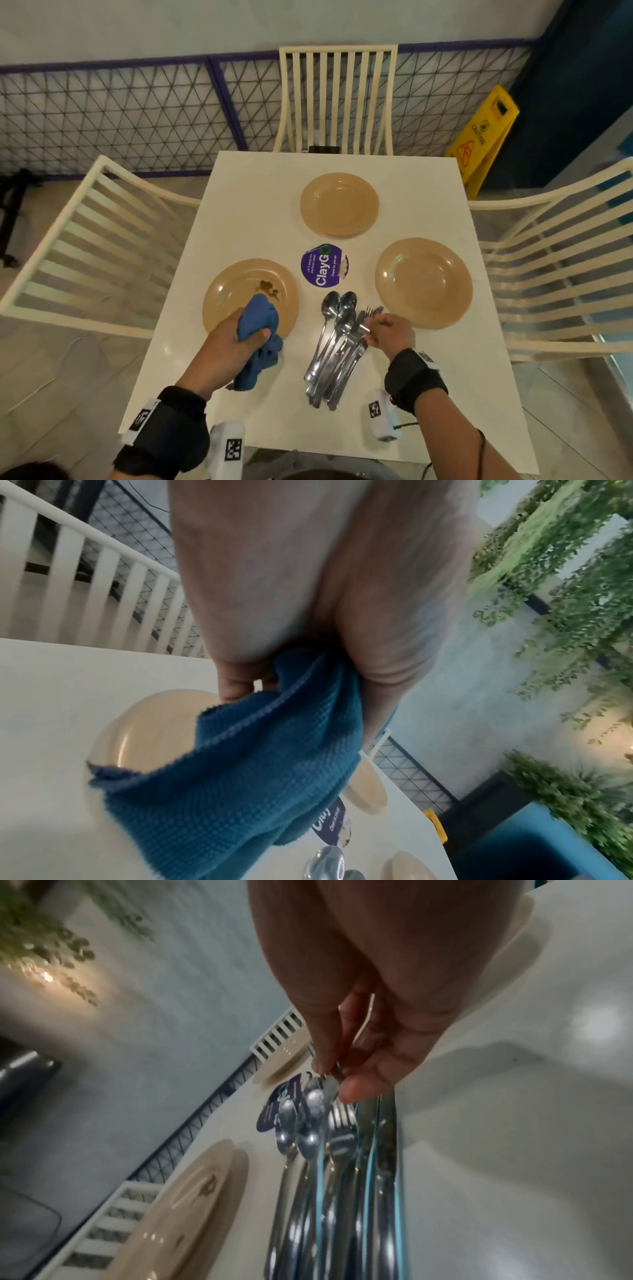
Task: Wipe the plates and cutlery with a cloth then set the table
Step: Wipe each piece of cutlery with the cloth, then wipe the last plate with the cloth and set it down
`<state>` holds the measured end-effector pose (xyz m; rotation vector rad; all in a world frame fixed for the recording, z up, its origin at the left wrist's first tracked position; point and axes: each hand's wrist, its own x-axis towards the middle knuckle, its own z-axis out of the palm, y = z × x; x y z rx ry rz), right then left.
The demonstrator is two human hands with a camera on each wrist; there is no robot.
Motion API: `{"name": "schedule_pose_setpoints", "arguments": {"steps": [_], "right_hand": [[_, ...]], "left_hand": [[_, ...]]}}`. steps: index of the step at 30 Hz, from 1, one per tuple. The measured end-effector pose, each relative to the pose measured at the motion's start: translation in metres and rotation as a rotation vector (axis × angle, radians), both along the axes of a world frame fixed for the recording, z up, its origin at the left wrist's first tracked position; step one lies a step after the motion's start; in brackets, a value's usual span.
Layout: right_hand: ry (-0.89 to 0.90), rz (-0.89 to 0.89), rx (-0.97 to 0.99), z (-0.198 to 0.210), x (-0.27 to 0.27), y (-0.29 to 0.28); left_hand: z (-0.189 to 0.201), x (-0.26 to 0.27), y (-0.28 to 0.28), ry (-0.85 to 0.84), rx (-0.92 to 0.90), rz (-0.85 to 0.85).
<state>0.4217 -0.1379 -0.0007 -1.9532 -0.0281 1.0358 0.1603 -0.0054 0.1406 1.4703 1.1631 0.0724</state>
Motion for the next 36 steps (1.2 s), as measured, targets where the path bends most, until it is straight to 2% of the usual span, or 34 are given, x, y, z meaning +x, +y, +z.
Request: {"name": "schedule_pose_setpoints", "arguments": {"steps": [2, 5, 8, 10, 12, 15, 18, 23, 25, 27, 30, 32, 36], "right_hand": [[-0.033, 0.058, -0.085, -0.006, -0.003, 0.003], [-0.128, 0.190, -0.181, -0.008, -0.004, 0.010], [-0.404, 0.344, -0.277, 0.001, -0.004, 0.018], [-0.526, 0.329, -0.244, 0.018, -0.012, 0.023], [-0.550, 0.301, -0.169, 0.034, -0.025, 0.035], [-0.454, 0.411, -0.090, 0.041, -0.054, 0.062], [-0.230, 0.514, -0.103, 0.033, -0.084, 0.093], [-0.032, 0.399, -0.163, -0.001, -0.114, 0.133], [0.087, 0.293, -0.176, -0.013, -0.119, 0.143], [0.192, 0.200, -0.172, -0.023, -0.125, 0.151], [0.256, 0.077, -0.122, -0.033, -0.132, 0.160], [0.343, 0.025, -0.037, -0.029, -0.136, 0.165], [0.443, 0.079, 0.090, -0.018, -0.143, 0.171]], "left_hand": [[-0.001, -0.008, 0.005, 0.021, 0.068, 0.061], [-0.005, -0.023, 0.016, 0.015, 0.058, 0.124], [-0.010, -0.038, 0.030, 0.013, 0.057, 0.167], [-0.011, -0.045, 0.040, 0.004, 0.058, 0.192], [-0.014, -0.050, 0.050, -0.011, 0.047, 0.214], [-0.015, -0.050, 0.065, -0.072, 0.032, 0.242], [-0.020, -0.045, 0.080, -0.136, 0.013, 0.274], [-0.048, -0.036, 0.101, -0.168, -0.065, 0.270], [-0.066, -0.034, 0.103, -0.083, -0.052, 0.165], [-0.094, -0.035, 0.103, 0.126, 0.128, -0.032], [-0.128, -0.042, 0.095, 0.424, 0.386, -0.286], [-0.138, -0.045, 0.090, 0.439, 0.437, -0.366], [-0.143, -0.045, 0.087, 0.353, 0.436, -0.395]]}}
